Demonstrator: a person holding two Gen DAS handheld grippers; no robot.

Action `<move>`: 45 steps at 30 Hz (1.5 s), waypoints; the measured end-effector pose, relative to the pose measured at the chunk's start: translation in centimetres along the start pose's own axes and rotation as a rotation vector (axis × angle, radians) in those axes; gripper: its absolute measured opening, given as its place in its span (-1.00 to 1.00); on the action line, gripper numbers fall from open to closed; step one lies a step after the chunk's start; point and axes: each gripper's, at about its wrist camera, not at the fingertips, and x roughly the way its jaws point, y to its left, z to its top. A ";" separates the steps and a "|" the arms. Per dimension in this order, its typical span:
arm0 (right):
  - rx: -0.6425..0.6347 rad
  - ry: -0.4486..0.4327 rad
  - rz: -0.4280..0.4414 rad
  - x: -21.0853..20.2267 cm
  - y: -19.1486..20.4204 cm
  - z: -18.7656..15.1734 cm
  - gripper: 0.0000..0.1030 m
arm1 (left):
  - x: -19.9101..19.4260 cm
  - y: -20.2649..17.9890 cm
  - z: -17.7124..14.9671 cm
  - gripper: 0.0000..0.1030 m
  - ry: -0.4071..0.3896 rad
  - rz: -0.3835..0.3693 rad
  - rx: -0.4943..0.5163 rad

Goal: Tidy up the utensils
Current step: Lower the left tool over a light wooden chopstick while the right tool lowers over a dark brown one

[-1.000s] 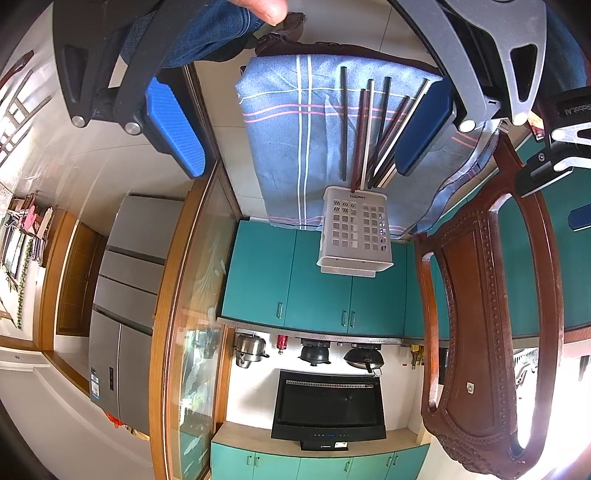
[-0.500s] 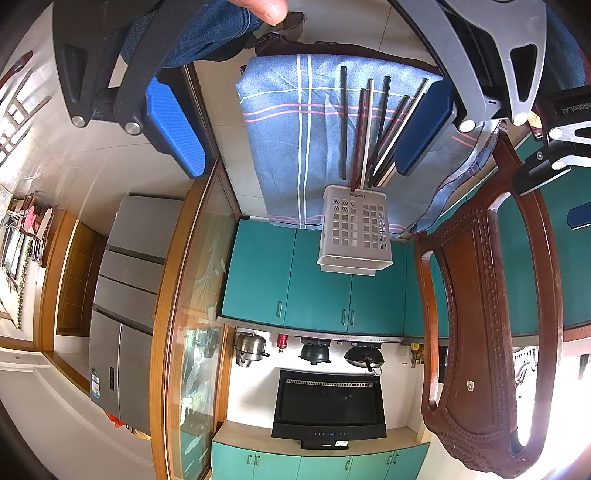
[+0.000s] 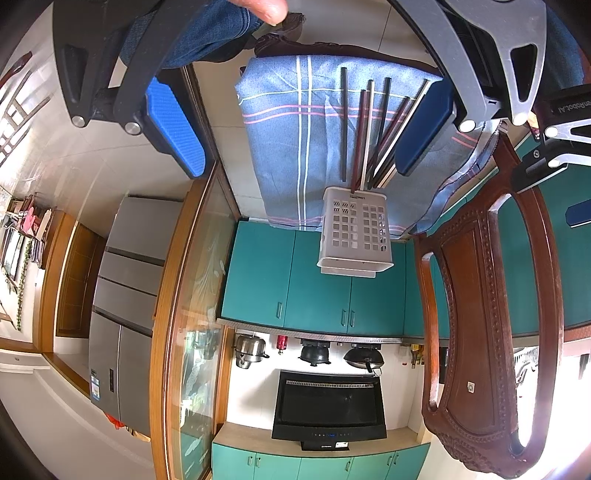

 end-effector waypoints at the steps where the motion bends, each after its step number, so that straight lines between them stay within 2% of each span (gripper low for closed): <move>1: 0.001 0.001 0.000 0.1 0.0 -0.1 0.95 | 0.1 0.0 -0.1 0.94 0.003 0.000 0.001; 8: 0.010 0.036 -0.009 1.5 -0.5 -1.0 0.95 | 1.2 -0.3 -0.4 0.94 0.034 -0.007 0.004; 13: -0.026 0.067 -0.070 3.4 -1.4 -1.2 0.95 | 3.1 -0.3 -1.6 0.94 0.097 -0.015 -0.004; 20: 0.014 0.223 -0.048 8.9 -2.4 -1.7 0.95 | 6.3 -1.2 -2.8 0.94 0.183 -0.040 0.005; 24: 0.065 0.364 0.020 14.0 -2.5 -2.8 0.94 | 8.9 -1.6 -3.9 0.94 0.251 -0.086 0.009; 25: 0.090 0.410 0.056 15.4 -2.4 -3.2 0.90 | 9.9 -1.6 -4.1 0.94 0.271 -0.101 0.009; 27: 0.139 0.493 0.160 18.5 -2.1 -3.6 0.65 | 11.4 -1.6 -4.3 0.94 0.291 -0.119 0.014; 28: 0.155 0.518 0.185 19.5 -1.9 -3.7 0.38 | 12.9 -1.3 -4.1 0.92 0.310 -0.129 0.006; 29: 0.175 0.546 0.217 21.1 -1.6 -3.7 0.11 | 13.9 -1.2 -3.8 0.86 0.322 -0.139 -0.004; 30: 0.183 0.564 0.241 22.5 -1.3 -3.6 -0.05 | 15.4 -0.8 -3.3 0.81 0.342 -0.174 -0.029; 32: 0.175 0.609 0.260 25.2 -0.5 -3.3 -0.19 | 17.4 -0.3 -2.5 0.57 0.360 -0.233 -0.061; 34: 0.156 0.645 0.305 27.3 0.4 -2.9 -0.22 | 19.7 -0.2 -1.4 0.44 0.382 -0.277 -0.066; 37: 0.096 0.692 0.348 29.9 2.0 -2.4 -0.22 | 23.8 -0.7 0.0 0.19 0.422 -0.278 -0.015; 40: 0.001 0.751 0.332 32.8 3.9 -2.6 -0.34 | 28.2 -1.5 0.8 -0.07 0.502 -0.322 0.027; 43: -0.087 0.742 0.318 34.3 4.8 -1.9 -0.39 | 30.3 -1.9 0.8 -0.09 0.553 -0.351 0.040; 45: -0.143 0.736 0.307 35.4 5.1 -1.5 -0.40 | 31.5 -2.0 0.3 -0.11 0.574 -0.324 0.062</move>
